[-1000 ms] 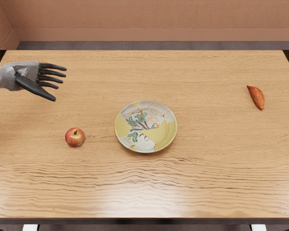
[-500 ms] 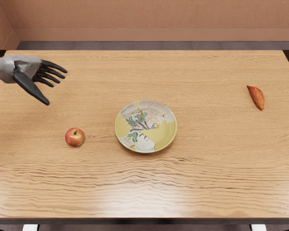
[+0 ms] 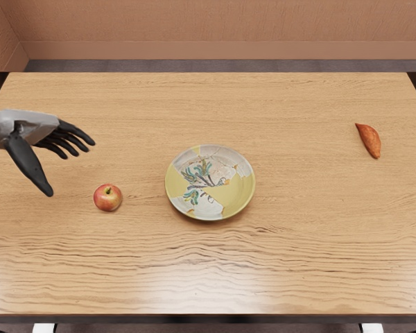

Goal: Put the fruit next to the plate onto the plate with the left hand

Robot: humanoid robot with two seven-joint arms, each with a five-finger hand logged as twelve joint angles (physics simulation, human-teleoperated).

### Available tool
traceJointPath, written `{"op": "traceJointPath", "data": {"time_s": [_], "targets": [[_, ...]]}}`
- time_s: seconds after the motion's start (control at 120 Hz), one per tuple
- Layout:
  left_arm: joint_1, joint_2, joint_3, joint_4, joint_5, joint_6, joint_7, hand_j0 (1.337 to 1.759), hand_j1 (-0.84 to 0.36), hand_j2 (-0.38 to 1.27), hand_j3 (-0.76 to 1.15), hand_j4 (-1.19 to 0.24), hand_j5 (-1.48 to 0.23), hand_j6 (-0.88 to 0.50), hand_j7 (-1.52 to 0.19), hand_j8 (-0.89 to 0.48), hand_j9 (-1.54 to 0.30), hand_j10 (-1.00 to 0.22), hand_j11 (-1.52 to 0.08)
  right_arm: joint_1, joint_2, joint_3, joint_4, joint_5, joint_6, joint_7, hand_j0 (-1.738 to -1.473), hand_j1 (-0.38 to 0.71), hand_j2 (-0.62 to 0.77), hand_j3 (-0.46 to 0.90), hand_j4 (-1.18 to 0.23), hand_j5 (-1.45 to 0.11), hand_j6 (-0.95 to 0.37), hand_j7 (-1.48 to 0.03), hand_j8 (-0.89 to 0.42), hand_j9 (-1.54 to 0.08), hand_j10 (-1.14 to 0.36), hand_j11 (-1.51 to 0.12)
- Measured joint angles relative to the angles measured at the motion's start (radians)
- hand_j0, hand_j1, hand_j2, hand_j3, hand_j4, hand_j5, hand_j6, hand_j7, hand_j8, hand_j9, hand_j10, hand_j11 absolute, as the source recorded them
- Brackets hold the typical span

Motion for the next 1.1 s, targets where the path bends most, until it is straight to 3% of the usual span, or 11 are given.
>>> {"op": "traceJointPath", "data": {"time_s": [0.083, 0.267, 0.367, 0.483, 0.592, 0.692, 1.1], "targets": [[-0.161, 0.007, 0.108, -0.058, 0.005, 0.113, 0.018, 1.658, 0.05, 0.05, 0.0, -0.25, -0.32, -0.25, -0.32, -0.25, -0.32, -0.25, -0.32, 0.0, 0.0, 0.0, 0.0, 0.0, 0.0, 0.0, -1.658, -0.31, -0.01, 0.0, -0.04, -0.05, -0.04, -0.05, -0.04, -0.05, -0.04, -0.05], [-0.508, -0.09, 0.512, -0.148, -0.04, 0.345, 0.021, 1.658, 0.05, 0.05, 0.0, -0.25, -0.32, -0.25, -0.32, -0.25, -0.32, -0.25, -0.32, 0.0, 0.0, 0.0, 0.0, 0.0, 0.0, 0.0, -1.658, -0.31, -0.01, 0.0, -0.04, -0.05, -0.04, -0.05, -0.04, -0.05, -0.04, -0.05], [-0.648, -0.188, 0.731, -0.175, -0.095, 0.447, 0.02, 1.658, 0.05, 0.05, 0.0, -0.25, -0.32, -0.25, -0.32, -0.25, -0.32, -0.25, -0.32, 0.0, 0.0, 0.0, 0.0, 0.0, 0.0, 0.0, -1.658, -0.31, -0.01, 0.0, -0.04, -0.05, -0.04, -0.05, -0.04, -0.05, -0.04, -0.05], [-0.751, -0.32, 0.928, -0.191, -0.165, 0.559, 0.019, 1.658, 0.05, 0.05, 0.0, -0.25, -0.32, -0.25, -0.32, -0.25, -0.32, -0.25, -0.32, 0.0, 0.0, 0.0, 0.0, 0.0, 0.0, 0.0, -1.658, -0.31, -0.01, 0.0, -0.04, -0.05, -0.04, -0.05, -0.04, -0.05, -0.04, -0.05], [-0.775, -0.449, 1.051, -0.198, -0.227, 0.66, 0.021, 1.658, 0.05, 0.05, 0.0, -0.25, -0.32, -0.25, -0.32, -0.25, -0.32, -0.25, -0.32, 0.0, 0.0, 0.0, 0.0, 0.0, 0.0, 0.0, -1.658, -0.31, -0.01, 0.0, -0.04, -0.05, -0.04, -0.05, -0.04, -0.05, -0.04, -0.05], [-0.775, -0.493, 1.107, -0.201, -0.257, 0.74, 0.029, 1.658, 0.05, 0.05, 0.0, -0.25, -0.32, -0.25, -0.32, -0.25, -0.32, -0.25, -0.32, 0.0, 0.0, 0.0, 0.0, 0.0, 0.0, 0.0, -1.658, -0.31, -0.01, 0.0, -0.04, -0.05, -0.04, -0.05, -0.04, -0.05, -0.04, -0.05], [-0.775, -0.73, 1.146, -0.202, -0.273, 0.831, 0.068, 1.658, 0.05, 0.05, 0.0, -0.25, -0.32, -0.25, -0.32, -0.25, -0.32, -0.25, -0.32, 0.0, 0.0, 0.0, 0.0, 0.0, 0.0, 0.0, -1.658, -0.31, -0.01, 0.0, -0.04, -0.05, -0.04, -0.05, -0.04, -0.05, -0.04, -0.05]]}}
